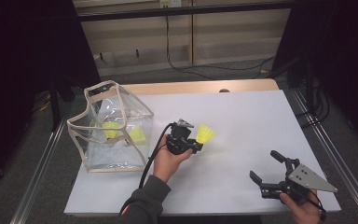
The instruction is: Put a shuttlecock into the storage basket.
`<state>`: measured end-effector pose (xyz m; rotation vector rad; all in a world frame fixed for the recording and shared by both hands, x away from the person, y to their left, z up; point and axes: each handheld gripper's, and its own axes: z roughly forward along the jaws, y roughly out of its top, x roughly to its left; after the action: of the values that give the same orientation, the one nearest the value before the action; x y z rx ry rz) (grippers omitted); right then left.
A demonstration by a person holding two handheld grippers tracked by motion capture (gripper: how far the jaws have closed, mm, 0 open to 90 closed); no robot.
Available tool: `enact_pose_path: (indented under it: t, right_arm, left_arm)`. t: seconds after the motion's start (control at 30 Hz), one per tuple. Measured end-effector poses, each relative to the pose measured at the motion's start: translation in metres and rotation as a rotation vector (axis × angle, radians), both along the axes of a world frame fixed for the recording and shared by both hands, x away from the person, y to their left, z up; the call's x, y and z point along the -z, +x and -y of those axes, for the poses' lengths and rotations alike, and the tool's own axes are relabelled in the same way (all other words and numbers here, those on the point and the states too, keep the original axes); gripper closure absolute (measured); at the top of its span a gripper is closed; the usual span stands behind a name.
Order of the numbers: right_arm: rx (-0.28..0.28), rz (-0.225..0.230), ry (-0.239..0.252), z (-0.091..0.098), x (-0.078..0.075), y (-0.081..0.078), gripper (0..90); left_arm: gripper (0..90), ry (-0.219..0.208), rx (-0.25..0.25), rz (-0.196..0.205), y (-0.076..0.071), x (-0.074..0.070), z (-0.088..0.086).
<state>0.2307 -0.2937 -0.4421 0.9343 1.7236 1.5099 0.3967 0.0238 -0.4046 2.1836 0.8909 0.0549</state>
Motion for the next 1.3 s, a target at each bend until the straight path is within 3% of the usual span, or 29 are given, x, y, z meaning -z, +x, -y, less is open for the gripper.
enact_pose_path:
  t: [0.3, 0.53, 0.73, 0.93, 1.13, 1.3]
  right_arm:
    - [0.002, 0.000, -0.001, 0.000, 0.000, 0.000, 1.6]
    - [0.001, 0.002, 0.000, 0.000, 0.000, 0.000, 1.6]
    - [0.001, 0.001, -0.003, 0.000, 0.000, 0.000, 1.6]
    - [0.001, 0.000, -0.003, 0.000, 0.000, 0.000, 1.6]
    - [0.003, 0.000, -0.001, 0.000, 0.000, 0.000, 1.6]
    - [0.000, 0.000, -0.002, 0.000, 0.000, 0.000, 1.7]
  left_arm:
    - [64.8, 0.012, 0.012, -0.011, -0.003, -0.010, -0.010]
    - [64.8, -0.001, 0.012, -0.019, -0.006, -0.021, -0.016]
    - [64.8, 0.027, 0.033, -0.008, -0.008, -0.031, -0.018]
    - [64.9, 0.012, 0.035, -0.022, -0.007, -0.038, -0.022]
    - [64.9, 0.027, 0.054, -0.027, -0.006, -0.051, -0.027]
    - [65.0, 0.030, 0.035, -0.024, -0.006, -0.061, -0.033]
